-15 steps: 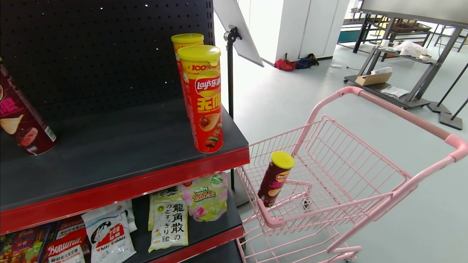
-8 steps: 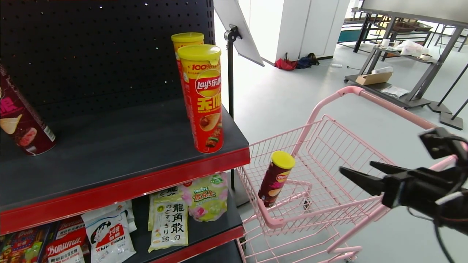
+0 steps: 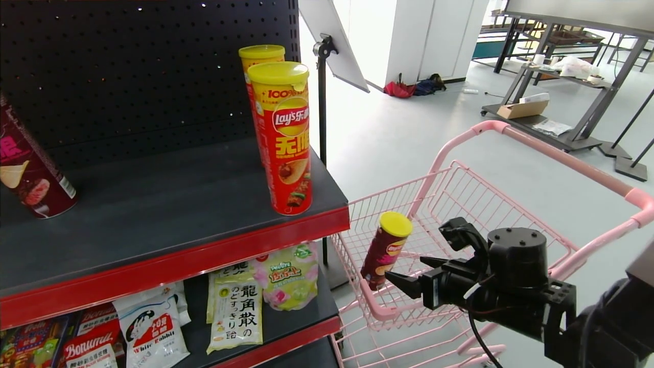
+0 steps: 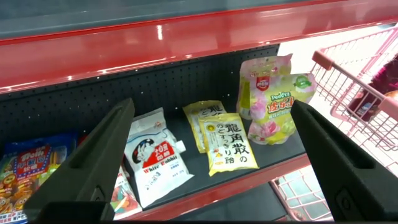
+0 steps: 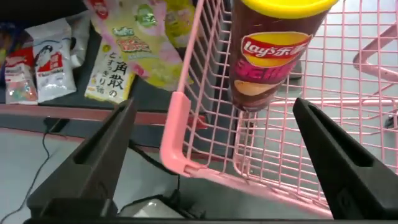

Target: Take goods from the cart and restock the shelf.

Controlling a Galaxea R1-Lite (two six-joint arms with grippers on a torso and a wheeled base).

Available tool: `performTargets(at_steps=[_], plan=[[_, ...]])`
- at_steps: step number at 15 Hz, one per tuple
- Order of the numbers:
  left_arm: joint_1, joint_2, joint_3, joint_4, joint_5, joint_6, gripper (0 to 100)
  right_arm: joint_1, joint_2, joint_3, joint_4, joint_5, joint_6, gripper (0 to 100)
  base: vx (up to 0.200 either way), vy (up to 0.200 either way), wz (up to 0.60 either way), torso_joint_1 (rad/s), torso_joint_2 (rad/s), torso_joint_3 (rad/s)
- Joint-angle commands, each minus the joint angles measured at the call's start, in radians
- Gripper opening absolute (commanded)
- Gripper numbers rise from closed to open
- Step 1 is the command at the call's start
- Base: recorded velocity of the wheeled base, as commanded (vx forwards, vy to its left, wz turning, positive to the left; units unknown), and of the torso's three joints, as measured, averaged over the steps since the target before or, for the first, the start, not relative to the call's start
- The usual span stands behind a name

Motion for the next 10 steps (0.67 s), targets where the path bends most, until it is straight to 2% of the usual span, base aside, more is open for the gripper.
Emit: performTargets(at_steps=[1, 5, 10], plan=[[0.0, 0.001, 0.0, 0.0, 0.0, -0.001, 100, -0.024, 0.094, -0.048, -0.001, -0.004, -0.003, 100, 0.0, 0.0, 0.0, 0.0, 0.0, 0.0], [0.0, 0.001, 0.002, 0.0, 0.0, -0.001, 100, -0.07, 0.172, -0.136, -0.003, -0.007, -0.003, 100, 0.0, 0.0, 0.0, 0.0, 0.0, 0.0], [0.0, 0.001, 0.002, 0.0, 0.0, -0.001, 100, -0.072, 0.267, -0.269, -0.027, -0.009, -0.003, 100, 0.0, 0.0, 0.0, 0.0, 0.0, 0.0]])
